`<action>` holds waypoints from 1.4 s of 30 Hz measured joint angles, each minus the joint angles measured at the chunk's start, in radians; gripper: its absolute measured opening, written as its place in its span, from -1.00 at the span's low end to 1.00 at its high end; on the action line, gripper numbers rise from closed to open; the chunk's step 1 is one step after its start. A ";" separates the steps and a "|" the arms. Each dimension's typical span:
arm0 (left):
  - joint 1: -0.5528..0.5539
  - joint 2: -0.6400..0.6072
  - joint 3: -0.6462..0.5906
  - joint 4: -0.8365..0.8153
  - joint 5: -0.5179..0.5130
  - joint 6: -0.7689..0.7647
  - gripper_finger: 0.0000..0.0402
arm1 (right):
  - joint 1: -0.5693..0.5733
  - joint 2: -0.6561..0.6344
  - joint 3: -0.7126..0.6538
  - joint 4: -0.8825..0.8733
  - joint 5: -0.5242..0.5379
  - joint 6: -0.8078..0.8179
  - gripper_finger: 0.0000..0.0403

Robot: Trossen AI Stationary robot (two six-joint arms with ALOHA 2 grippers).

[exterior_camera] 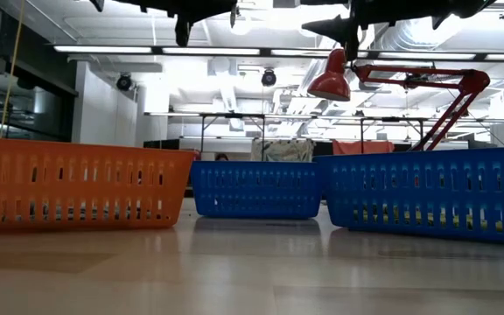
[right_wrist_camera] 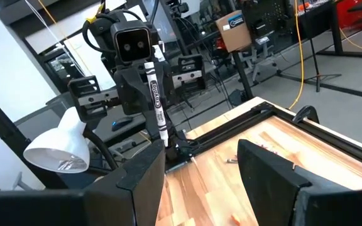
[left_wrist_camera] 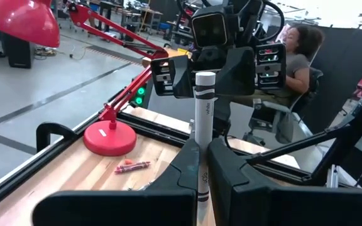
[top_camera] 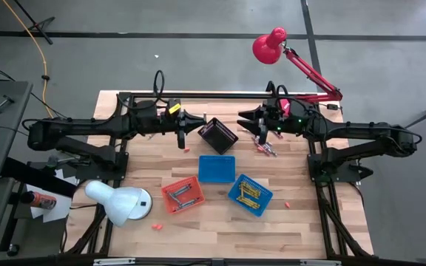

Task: Sort crayons
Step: Put the white crayon into the left blue bin

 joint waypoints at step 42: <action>-0.196 0.602 0.314 -0.500 0.008 0.177 -0.72 | -0.002 0.000 0.000 -0.008 0.021 -0.003 -0.03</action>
